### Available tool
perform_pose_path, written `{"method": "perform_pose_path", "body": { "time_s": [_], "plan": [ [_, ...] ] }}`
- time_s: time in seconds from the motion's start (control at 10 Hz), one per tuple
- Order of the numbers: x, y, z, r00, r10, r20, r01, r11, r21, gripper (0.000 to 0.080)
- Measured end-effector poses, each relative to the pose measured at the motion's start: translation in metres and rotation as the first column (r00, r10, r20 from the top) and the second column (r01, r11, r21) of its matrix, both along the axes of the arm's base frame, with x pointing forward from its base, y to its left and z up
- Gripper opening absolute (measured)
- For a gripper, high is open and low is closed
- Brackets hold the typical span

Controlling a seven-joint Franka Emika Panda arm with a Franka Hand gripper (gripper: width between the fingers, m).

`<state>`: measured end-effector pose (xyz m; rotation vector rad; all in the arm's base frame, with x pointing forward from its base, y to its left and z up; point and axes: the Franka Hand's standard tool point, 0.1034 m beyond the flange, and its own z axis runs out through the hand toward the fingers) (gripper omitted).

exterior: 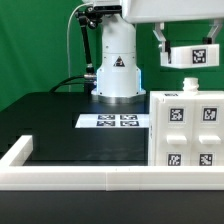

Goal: Assemble cabinet

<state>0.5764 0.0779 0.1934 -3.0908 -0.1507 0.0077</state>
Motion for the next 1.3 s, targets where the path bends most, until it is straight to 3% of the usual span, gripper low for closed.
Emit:
{"method": "perform_pose_path", "body": {
  "time_s": [0.6,1.0,1.3],
  "plan": [
    [-0.001,-0.001,-0.003,1.0,0.001,-0.006,-0.001,1.0,-0.002,0.0561],
    [0.02,0.001,-0.007,1.0,0.01,0.003,-0.01,1.0,-0.004,0.0561],
    [0.026,-0.001,-0.013,1.0,0.008,0.01,-0.008,1.0,-0.007,0.0561]
  ]
}}
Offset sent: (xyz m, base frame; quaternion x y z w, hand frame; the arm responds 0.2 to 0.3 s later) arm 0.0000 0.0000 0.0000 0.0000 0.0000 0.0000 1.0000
